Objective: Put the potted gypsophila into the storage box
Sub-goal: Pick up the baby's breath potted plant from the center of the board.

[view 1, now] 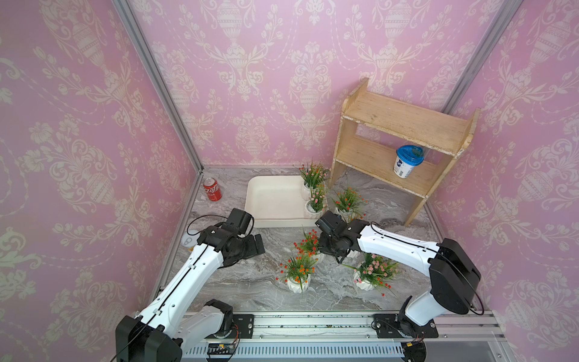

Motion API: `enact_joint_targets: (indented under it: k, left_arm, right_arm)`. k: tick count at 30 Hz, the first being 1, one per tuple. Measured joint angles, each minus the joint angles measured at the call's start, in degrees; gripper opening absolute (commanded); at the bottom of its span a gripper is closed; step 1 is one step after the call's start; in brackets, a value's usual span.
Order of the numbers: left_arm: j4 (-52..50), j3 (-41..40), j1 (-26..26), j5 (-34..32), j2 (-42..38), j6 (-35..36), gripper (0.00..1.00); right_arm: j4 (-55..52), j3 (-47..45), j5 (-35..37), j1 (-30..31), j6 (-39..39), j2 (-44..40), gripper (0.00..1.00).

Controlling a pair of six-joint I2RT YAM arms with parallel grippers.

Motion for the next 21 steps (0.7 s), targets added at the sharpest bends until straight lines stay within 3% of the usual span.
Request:
enact_joint_targets:
  k: [11,21]
  left_arm:
    - [0.13,-0.81,0.04,0.39,-0.44,0.00,0.99]
    - [0.15,-0.81,0.37,0.46,-0.44,0.00,0.99]
  right_arm:
    - [-1.86,1.97,0.42,0.76,-1.97,0.70,0.04]
    - [-6.45,5.22,0.79,1.11,-4.11,0.72,0.02]
